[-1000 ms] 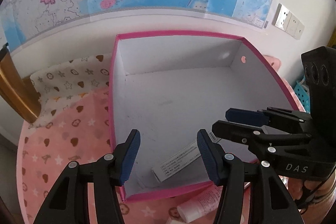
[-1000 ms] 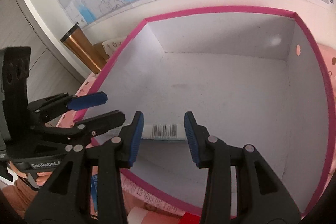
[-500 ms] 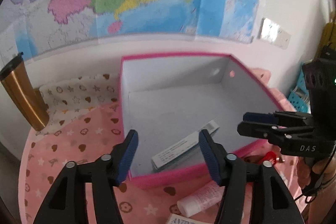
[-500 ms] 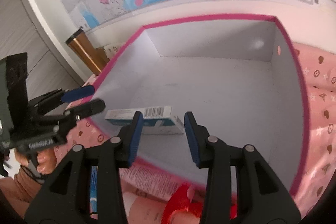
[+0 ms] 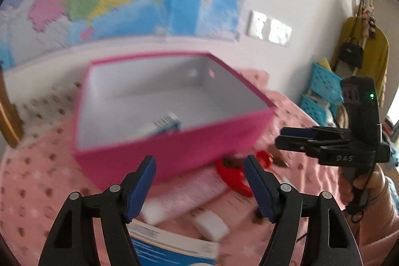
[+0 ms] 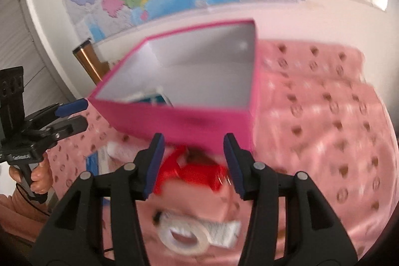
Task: Organize rigid objects
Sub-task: 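Move the right tool to the red spray nozzle and grasp it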
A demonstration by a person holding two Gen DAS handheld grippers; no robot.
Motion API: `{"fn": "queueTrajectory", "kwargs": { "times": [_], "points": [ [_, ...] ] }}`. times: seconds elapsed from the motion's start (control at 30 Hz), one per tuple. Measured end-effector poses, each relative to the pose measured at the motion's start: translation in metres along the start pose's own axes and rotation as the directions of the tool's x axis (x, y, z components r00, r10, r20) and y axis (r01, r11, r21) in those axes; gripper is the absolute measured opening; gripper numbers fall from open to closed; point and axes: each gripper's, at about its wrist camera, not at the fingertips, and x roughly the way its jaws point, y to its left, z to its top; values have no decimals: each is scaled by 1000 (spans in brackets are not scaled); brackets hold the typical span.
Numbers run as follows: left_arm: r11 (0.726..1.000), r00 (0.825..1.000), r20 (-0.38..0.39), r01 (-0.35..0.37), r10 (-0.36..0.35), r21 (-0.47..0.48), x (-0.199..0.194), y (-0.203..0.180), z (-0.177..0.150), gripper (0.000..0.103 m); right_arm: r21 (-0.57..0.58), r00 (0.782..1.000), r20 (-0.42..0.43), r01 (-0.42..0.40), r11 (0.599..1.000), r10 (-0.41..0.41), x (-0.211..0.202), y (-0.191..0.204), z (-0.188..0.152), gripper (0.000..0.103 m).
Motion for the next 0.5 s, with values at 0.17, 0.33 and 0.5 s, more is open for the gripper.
{"fn": "queueTrajectory", "kwargs": {
  "times": [0.17,0.33,0.5],
  "points": [
    [997,991,-112,72,-74,-21,35,-14,-10,74,14,998,-52,23,1000,-23,15,-4,-18,51],
    [991,973,-192,120,-129,-55,59,-20,-16,70,10,998,-60,29,1000,-28,25,-5,-23,47],
    [988,957,-249,134,-148,-75,74,-23,-19,58,15,998,-64,22,1000,-21,32,-8,-20,39]
  ]
}}
